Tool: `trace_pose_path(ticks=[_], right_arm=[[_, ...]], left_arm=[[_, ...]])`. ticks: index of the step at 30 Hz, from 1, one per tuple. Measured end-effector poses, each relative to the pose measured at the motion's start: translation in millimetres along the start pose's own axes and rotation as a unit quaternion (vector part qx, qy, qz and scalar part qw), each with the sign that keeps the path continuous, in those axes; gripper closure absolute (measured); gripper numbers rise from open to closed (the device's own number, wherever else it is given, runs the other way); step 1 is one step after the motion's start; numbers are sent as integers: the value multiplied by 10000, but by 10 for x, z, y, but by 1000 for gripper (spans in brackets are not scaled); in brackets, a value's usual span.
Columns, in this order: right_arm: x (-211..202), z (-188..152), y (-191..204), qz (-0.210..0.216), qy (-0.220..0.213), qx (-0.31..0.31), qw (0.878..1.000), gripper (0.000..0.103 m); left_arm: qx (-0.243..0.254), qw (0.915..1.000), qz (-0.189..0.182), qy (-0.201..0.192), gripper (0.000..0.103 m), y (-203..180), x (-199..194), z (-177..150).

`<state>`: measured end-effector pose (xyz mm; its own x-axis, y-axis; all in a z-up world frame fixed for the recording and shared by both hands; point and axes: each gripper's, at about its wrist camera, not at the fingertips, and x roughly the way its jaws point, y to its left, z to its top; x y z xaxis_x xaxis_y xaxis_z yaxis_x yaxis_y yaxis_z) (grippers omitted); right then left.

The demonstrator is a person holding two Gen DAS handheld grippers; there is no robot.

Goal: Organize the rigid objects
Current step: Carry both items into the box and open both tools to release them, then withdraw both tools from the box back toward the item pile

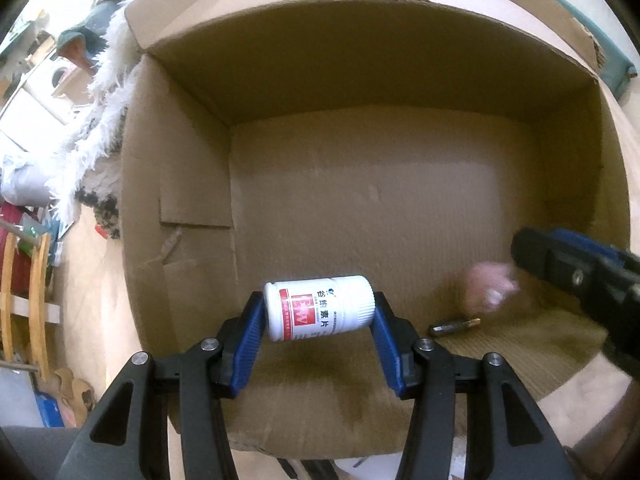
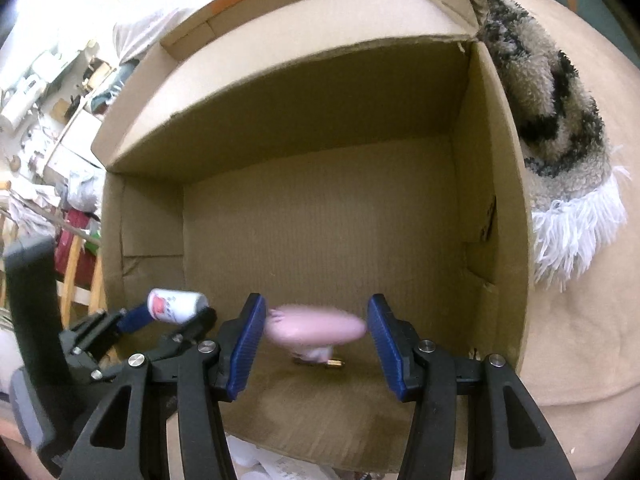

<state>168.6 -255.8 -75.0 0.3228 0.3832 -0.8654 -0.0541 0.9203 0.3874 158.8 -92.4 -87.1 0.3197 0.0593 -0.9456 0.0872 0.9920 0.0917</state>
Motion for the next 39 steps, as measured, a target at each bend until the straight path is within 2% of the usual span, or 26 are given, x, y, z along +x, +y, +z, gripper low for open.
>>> trace_pose_path(ticks=[4,6,8,9,18,23,34,39], right_arm=[[-100,41,7,189,-144,21,9997,30],[-155,56,38,228,-239,-34,9994,17],[-195,65,67,235,-329,-85,9991,7],[-218,68,72,268,-363,-84,9989,6],[-355,42,83,383,-491,-90,9980,6],[-461,-47,70,379,-575,3,9976,6],[-695,-270,71,285,-731,17,9969,6],[-770,-424,41,288,-738,102,9968,6]], left_arm=[[-55,9996,-286,11,35,-72,-62,-13],[-149,9991,-401,-27,35,-73,-115,-9],[-170,9991,-376,-44,34,-79,-150,-2],[-164,9993,-346,-56,34,-88,-172,2],[-173,9993,-227,-235,34,9,-434,-8],[-198,9991,-164,-340,34,192,-562,-69],[-455,9977,-172,-474,34,486,-846,-364],[-551,9972,-208,-452,34,651,-850,-502]])
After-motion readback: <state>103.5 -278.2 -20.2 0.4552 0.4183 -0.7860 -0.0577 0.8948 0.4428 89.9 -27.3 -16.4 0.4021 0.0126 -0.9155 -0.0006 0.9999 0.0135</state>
